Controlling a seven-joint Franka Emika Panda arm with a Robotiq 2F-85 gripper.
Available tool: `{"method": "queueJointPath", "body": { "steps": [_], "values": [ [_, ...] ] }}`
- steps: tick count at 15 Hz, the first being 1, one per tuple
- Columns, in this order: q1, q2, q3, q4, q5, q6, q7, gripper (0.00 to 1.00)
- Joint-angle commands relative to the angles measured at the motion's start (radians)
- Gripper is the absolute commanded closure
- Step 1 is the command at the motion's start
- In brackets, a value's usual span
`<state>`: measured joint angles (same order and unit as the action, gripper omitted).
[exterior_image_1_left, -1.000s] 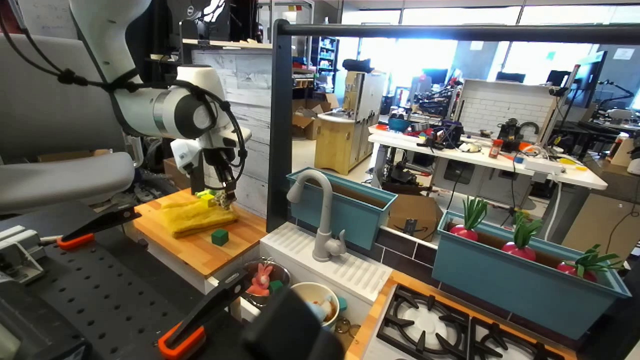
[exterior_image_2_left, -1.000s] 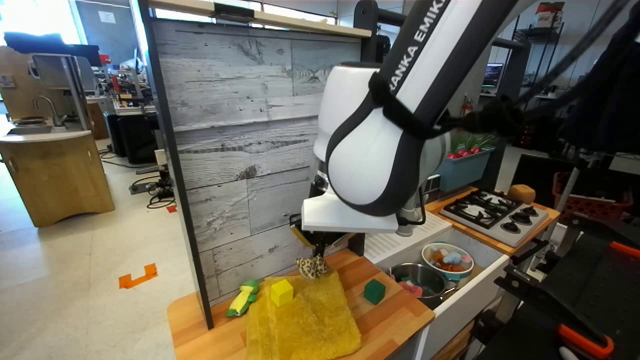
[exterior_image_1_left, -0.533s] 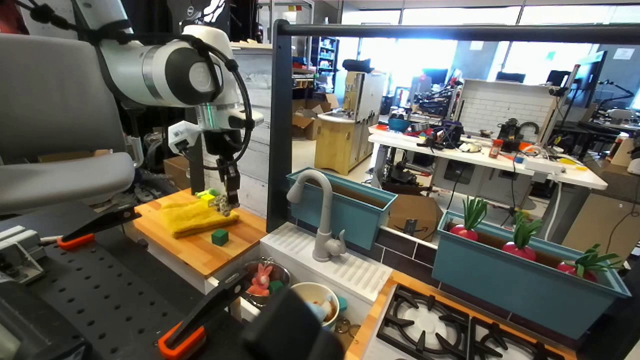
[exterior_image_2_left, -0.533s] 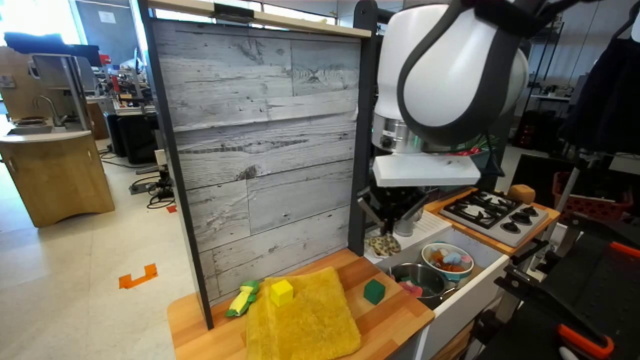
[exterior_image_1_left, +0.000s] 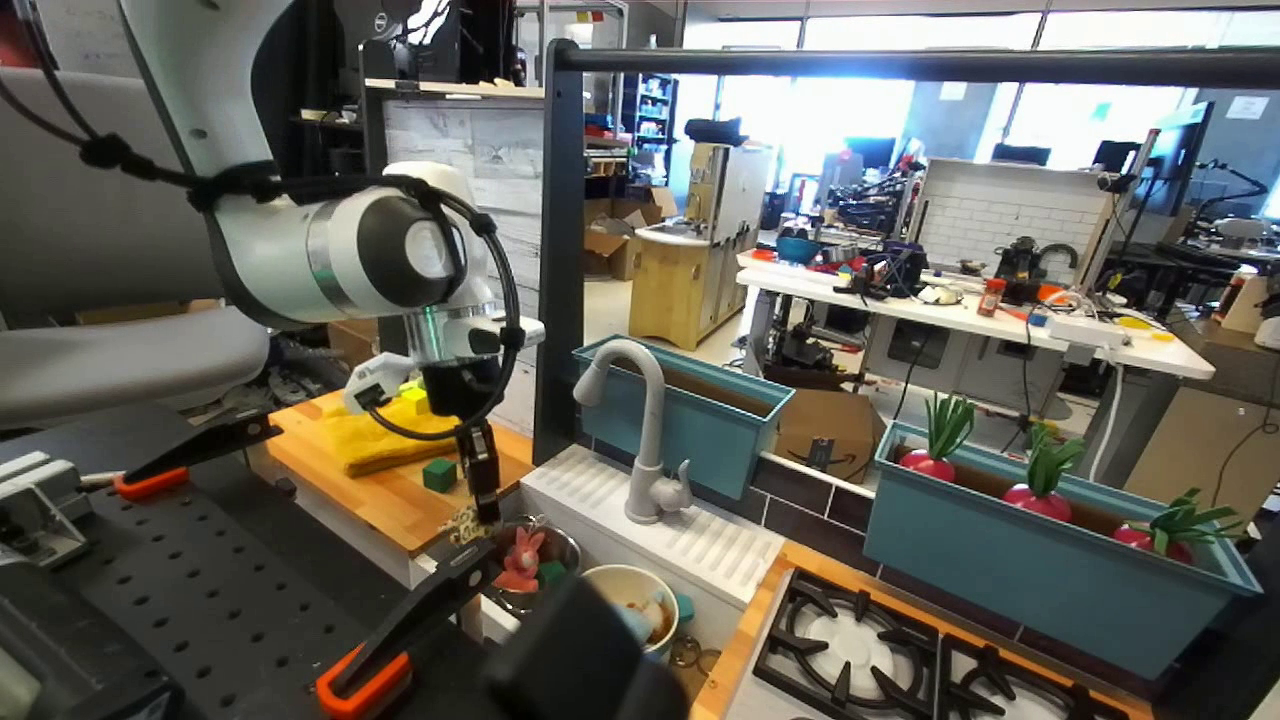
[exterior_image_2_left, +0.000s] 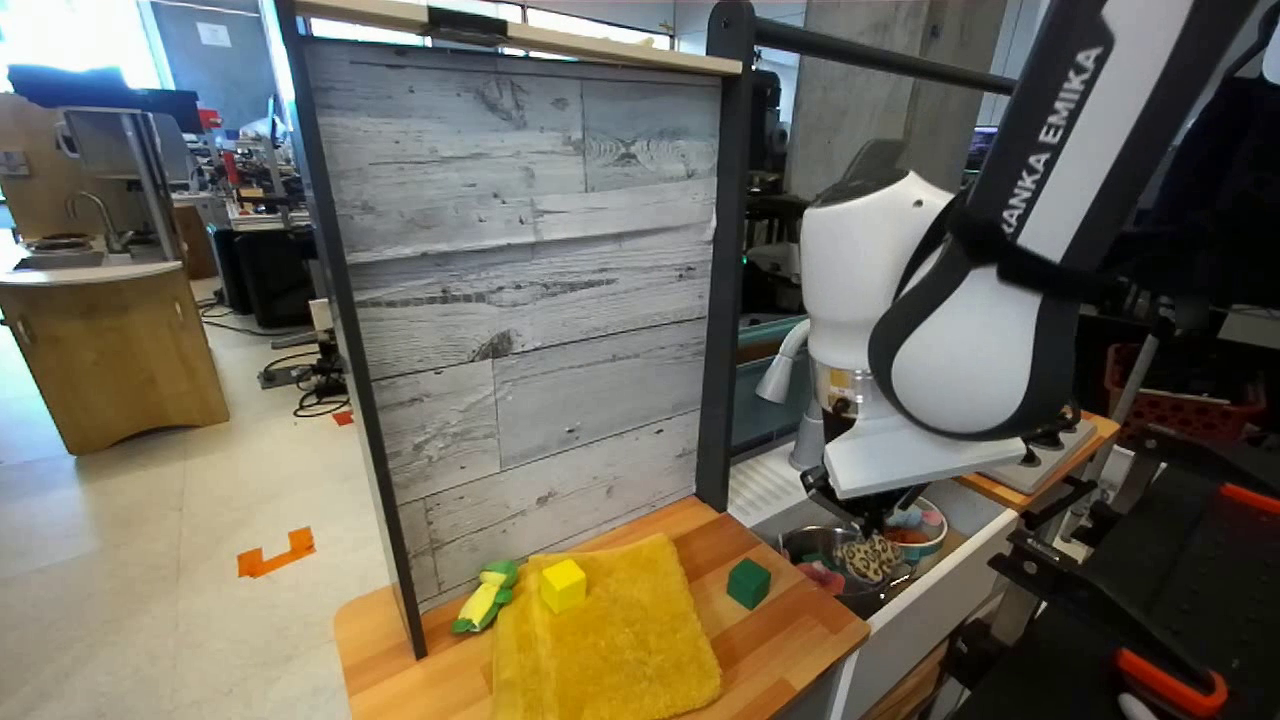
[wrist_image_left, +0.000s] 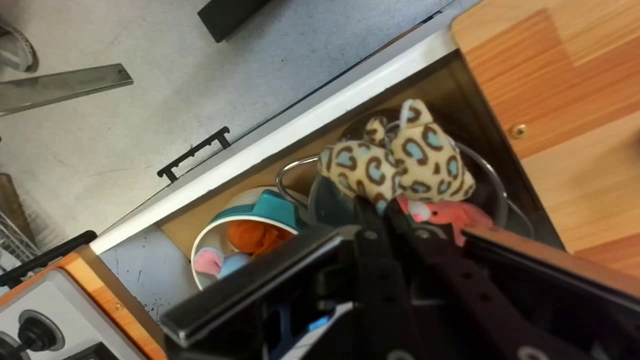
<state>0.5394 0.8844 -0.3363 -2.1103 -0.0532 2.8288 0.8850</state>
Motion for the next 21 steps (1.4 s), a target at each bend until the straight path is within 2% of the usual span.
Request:
{"method": "queueJointPath", "body": {
  "steps": [1,4,7,8,9,13,18,20,21],
  "values": [
    [0.078,0.111,-0.074,0.085,-0.031,0.000,0.057,0.99],
    [0.132,0.163,-0.145,0.115,-0.026,0.025,0.095,0.99],
    [0.139,0.174,-0.177,0.135,-0.009,0.035,0.115,0.99],
    [0.128,0.171,-0.172,0.139,0.002,0.049,0.120,0.70],
    [0.112,0.163,-0.158,0.140,0.014,0.060,0.120,0.68],
    [0.042,0.074,-0.072,0.128,0.094,0.125,0.106,0.40],
    [-0.066,-0.152,0.087,0.061,0.136,0.174,0.021,0.04],
    [-0.130,-0.181,0.182,0.074,0.145,0.124,-0.025,0.00],
    [-0.135,-0.179,0.207,0.088,0.149,0.111,-0.035,0.00]
  ]
}}
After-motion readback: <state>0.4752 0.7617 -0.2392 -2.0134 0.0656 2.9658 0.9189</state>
